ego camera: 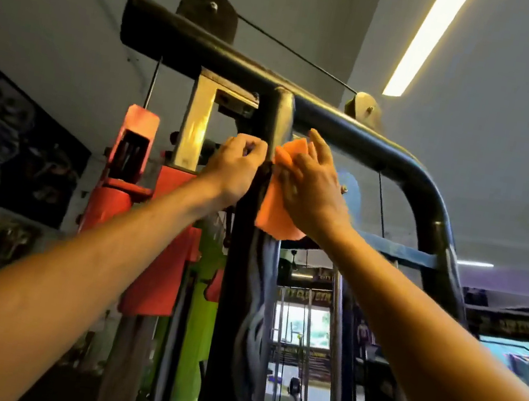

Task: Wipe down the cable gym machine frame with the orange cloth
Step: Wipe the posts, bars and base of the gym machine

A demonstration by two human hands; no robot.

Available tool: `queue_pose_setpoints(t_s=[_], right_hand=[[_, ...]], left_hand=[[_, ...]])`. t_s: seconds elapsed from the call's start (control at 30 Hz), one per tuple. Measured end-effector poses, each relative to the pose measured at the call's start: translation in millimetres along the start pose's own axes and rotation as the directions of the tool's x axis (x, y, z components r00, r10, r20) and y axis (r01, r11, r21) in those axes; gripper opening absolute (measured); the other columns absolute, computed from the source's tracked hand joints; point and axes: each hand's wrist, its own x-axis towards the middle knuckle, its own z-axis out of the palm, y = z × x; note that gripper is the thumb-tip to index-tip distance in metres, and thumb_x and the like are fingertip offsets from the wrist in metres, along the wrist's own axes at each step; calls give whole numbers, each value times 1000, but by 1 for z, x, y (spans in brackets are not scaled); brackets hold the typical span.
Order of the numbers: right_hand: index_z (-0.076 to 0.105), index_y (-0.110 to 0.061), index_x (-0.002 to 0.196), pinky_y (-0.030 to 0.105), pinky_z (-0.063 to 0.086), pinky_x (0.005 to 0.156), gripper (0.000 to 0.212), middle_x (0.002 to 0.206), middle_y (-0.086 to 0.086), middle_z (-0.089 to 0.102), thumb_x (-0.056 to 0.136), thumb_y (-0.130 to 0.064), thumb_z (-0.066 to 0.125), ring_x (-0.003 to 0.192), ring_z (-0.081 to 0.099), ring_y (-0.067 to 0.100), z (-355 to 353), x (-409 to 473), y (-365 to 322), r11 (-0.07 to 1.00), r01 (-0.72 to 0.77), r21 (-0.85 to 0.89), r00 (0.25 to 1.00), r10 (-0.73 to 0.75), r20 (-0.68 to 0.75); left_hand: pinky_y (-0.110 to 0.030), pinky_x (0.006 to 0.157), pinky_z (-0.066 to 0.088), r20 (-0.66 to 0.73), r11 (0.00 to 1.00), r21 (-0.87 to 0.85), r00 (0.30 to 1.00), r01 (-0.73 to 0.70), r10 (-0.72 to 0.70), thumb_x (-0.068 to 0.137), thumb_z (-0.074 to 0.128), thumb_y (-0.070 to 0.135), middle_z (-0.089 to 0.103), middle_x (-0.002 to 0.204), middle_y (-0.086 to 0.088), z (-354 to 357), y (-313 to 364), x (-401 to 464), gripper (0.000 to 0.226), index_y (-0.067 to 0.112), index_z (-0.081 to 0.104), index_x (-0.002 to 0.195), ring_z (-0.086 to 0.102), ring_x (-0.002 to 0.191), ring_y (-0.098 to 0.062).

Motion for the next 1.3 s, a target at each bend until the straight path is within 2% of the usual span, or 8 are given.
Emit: queue_pose_setpoints(t_s=[0.13,0.27,0.4,0.47,0.67,0.9,1.1,1.3], right_hand=[[52,-30,157,56,46,118,47,170,8,34,112,-40,54,148,46,35,39,0,15,993,61,97,997,-56,-46],[21,-28,170,55,41,122,66,171,10,38,114,-57,39,154,42,30,62,-20,12,966,-14,259,990,50,-132],[-2,-26,174,44,-2,137,74,181,-2,-11,114,-64,19,166,-12,11,74,-40,5,979,-48,199,996,61,-61],[-9,-26,173,42,-12,134,76,179,-4,-22,112,-67,9,164,-22,10,75,-39,0,975,-91,201,995,99,-30],[-6,-21,174,54,-2,136,71,181,2,-16,116,-53,20,167,-12,19,75,14,0,952,-183,246,978,201,-50],[-9,-27,173,36,-14,133,71,179,-4,-21,116,-50,26,164,-22,10,88,-38,-10,985,-100,143,986,117,-117],[-5,-19,174,49,0,137,71,181,3,-14,116,-49,23,167,-13,20,71,37,-7,976,-157,151,984,168,-62],[-9,-25,173,30,-13,132,70,179,-5,-23,117,-46,27,164,-21,6,86,-34,-15,996,-55,68,994,61,-88]], left_hand=[[-24,77,43,-39,990,133,999,35,-30,113,45,48,63,111,7,-1,-2,21,36,23,62,132,58,104,-14],[-35,91,49,-77,988,144,996,57,-47,114,43,46,61,109,4,1,-5,30,35,19,61,127,58,114,-22],[-43,113,46,-63,990,114,995,80,-73,115,42,42,59,122,2,5,-6,34,30,19,59,126,54,123,-19],[-43,118,42,-18,989,122,997,78,-76,117,36,43,58,138,-1,5,-2,32,41,16,57,140,50,131,-16],[-49,119,37,30,991,50,992,125,-127,116,26,51,50,161,-9,-1,10,44,63,7,50,155,45,150,-25],[-51,122,33,149,990,-50,981,134,-125,114,25,58,40,169,-7,-8,-3,50,70,9,43,161,36,156,-26],[-45,116,33,206,980,-112,969,163,-137,110,17,67,30,174,-9,-11,-2,55,81,10,32,167,28,160,-29],[-58,129,23,214,975,-172,972,140,-101,109,15,70,27,175,-5,-8,-13,54,83,14,31,168,22,163,-30]])
